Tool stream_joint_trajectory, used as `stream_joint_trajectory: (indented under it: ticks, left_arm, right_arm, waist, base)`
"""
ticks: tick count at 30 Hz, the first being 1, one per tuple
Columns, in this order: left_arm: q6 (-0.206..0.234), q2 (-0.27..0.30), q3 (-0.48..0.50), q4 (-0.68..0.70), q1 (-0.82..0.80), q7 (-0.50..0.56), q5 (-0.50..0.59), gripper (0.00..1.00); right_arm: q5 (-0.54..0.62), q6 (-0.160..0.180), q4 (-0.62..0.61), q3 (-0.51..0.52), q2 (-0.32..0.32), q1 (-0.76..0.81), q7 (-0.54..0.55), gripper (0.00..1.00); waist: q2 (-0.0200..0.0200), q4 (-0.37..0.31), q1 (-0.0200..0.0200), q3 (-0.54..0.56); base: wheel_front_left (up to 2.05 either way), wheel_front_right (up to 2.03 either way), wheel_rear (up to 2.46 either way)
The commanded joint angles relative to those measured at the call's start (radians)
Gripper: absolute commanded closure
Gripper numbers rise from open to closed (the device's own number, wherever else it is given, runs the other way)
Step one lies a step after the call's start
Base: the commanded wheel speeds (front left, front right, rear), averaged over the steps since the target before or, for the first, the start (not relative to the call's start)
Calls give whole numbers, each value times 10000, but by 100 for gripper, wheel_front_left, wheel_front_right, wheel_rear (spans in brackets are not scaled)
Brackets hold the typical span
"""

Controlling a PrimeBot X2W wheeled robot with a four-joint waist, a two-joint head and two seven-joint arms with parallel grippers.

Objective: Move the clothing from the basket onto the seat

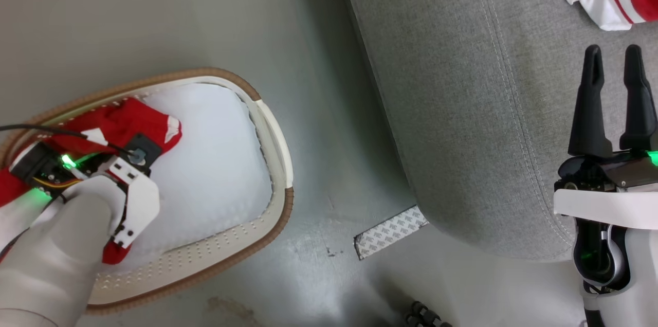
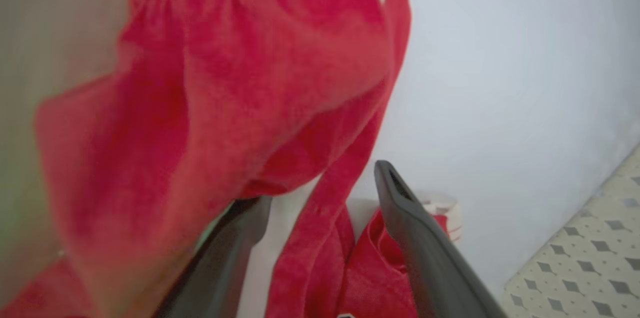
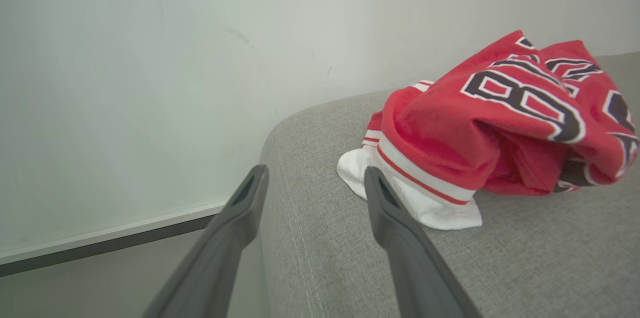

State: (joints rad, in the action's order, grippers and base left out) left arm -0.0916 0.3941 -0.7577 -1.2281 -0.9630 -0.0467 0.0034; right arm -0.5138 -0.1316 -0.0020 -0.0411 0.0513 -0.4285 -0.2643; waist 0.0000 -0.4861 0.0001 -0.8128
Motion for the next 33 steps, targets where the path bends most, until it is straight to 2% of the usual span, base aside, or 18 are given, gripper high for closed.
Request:
stream_joint_trajectory:
  ticks: [1, 4, 10, 11, 12, 13, 14, 21, 24, 33]
  left_arm:
    - [21, 50, -26, -91, -108, -7, 97, 0]
    - [-4, 126, -83, -262, -225, 371, 75, 0]
    - [300, 166, -234, -466, -336, 1024, 157, 0]
    - [321, 104, -259, -480, -330, 1056, 136, 14]
    - [374, 26, -263, -474, -329, 1015, 91, 57]
    - [394, -69, -278, -470, -325, 942, 57, 95]
    - [417, -160, -293, -460, -309, 932, 25, 100]
    - [342, -499, -273, -475, -81, 544, -282, 100]
    - [357, -824, -219, -483, 77, 394, -483, 100]
    - [128, -2067, -43, -407, 1084, -995, -1181, 100]
  right_arm:
    - [-120, 18, -44, -39, -12, -96, 0, 0]
    - [-184, 18, -64, -122, -11, -162, 0, 0]
    - [-262, 18, -49, -224, -11, -142, 0, 0]
    - [-258, 18, -26, -230, -11, -144, 0, 0]
    - [-254, 18, 2, -227, -11, -148, 0, 0]
    - [-248, 18, 32, -214, -11, -154, 0, 0]
    - [-232, 18, 61, -202, -11, -161, 0, 0]
    - [16, 18, 206, -153, -11, -179, 0, 0]
    - [167, 18, 246, -55, -8, -111, 0, 0]
    - [1164, 18, 550, 388, -1, 359, 0, 0]
  waist:
    - [0, -78, -1, -121]
    - [0, -188, -1, -304]
    - [0, -288, -1, -494]
    - [0, -290, -1, -487]
    - [0, -287, -1, -473]
    - [0, -278, -1, -446]
    - [0, -265, -1, -409]
    - [0, -48, -1, 120]
    - [0, 100, -1, 582]
    - [0, 1088, -1, 2894]
  base:
    - [0, 0, 0]
    - [0, 0, 0]
    - [0, 0, 0]
    - [0, 0, 0]
    - [0, 0, 0]
    - [0, 0, 0]
    - [0, 0, 0]
    - [0, 0, 0]
    - [0, 0, 0]
    - [0, 0, 0]
